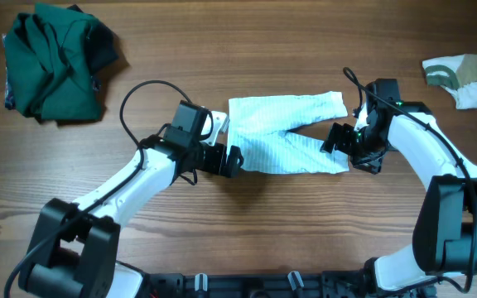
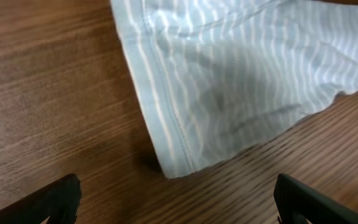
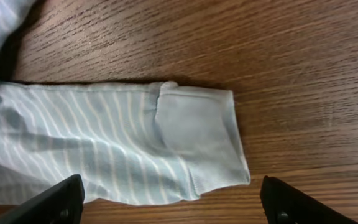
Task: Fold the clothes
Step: 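Grasp the left waist edge and right leg cuff with both grippers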
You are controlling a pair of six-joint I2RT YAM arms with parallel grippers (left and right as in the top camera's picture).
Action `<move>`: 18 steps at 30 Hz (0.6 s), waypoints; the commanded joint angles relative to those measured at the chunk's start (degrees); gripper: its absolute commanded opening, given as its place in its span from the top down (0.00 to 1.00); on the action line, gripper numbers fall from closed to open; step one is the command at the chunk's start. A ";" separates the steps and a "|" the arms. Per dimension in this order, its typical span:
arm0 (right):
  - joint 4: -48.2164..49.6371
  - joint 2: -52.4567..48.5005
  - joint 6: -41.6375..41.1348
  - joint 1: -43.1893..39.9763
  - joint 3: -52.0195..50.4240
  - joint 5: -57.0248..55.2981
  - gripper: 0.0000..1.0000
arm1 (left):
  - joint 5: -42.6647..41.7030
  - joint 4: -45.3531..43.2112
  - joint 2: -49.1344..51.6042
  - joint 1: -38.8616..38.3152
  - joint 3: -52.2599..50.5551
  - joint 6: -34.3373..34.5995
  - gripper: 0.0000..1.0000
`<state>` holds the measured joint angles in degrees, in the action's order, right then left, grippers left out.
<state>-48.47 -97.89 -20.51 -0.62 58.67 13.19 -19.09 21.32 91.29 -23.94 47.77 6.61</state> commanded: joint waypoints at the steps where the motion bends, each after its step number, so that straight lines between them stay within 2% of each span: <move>1: 1.05 0.59 -0.26 0.17 -0.31 -2.49 0.09 | -0.39 -0.31 0.87 -0.22 1.01 1.60 0.00; 9: 2.03 0.15 -0.52 0.24 -0.76 -3.17 0.09 | -2.97 -0.52 0.92 -0.24 1.01 1.70 0.02; 14: 5.05 0.15 -0.70 0.24 -4.68 -3.30 0.09 | -2.95 -0.52 1.42 -0.61 1.01 5.92 0.05; 18: 5.55 0.15 -0.72 0.24 -5.35 -3.30 0.09 | -2.91 -0.76 1.42 -2.01 1.01 6.43 0.05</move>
<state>-43.53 -97.91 -20.71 -0.62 53.71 10.85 -21.08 20.95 91.96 -24.49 47.81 11.11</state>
